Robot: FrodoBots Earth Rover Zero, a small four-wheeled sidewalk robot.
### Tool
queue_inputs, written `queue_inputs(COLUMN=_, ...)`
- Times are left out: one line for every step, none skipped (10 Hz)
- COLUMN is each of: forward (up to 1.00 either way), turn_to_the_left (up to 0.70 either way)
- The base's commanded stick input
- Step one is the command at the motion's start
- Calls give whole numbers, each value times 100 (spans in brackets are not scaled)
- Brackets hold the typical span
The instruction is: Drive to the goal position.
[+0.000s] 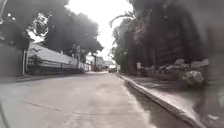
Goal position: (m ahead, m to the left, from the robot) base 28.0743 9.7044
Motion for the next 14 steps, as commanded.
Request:
queue_inputs(forward=70, turn_to_the_left=0)
queue_inputs(forward=70, turn_to_the_left=0)
queue_inputs(forward=70, turn_to_the_left=0)
queue_inputs(forward=70, turn_to_the_left=0)
queue_inputs(forward=70, turn_to_the_left=0)
queue_inputs(forward=70, turn_to_the_left=0)
queue_inputs(forward=70, turn_to_the_left=0)
queue_inputs(forward=70, turn_to_the_left=0)
queue_inputs(forward=70, turn_to_the_left=0)
queue_inputs(forward=70, turn_to_the_left=0)
queue_inputs(forward=70, turn_to_the_left=0)
queue_inputs(forward=70, turn_to_the_left=0)
queue_inputs(forward=70, turn_to_the_left=0)
queue_inputs(forward=70, turn_to_the_left=0)
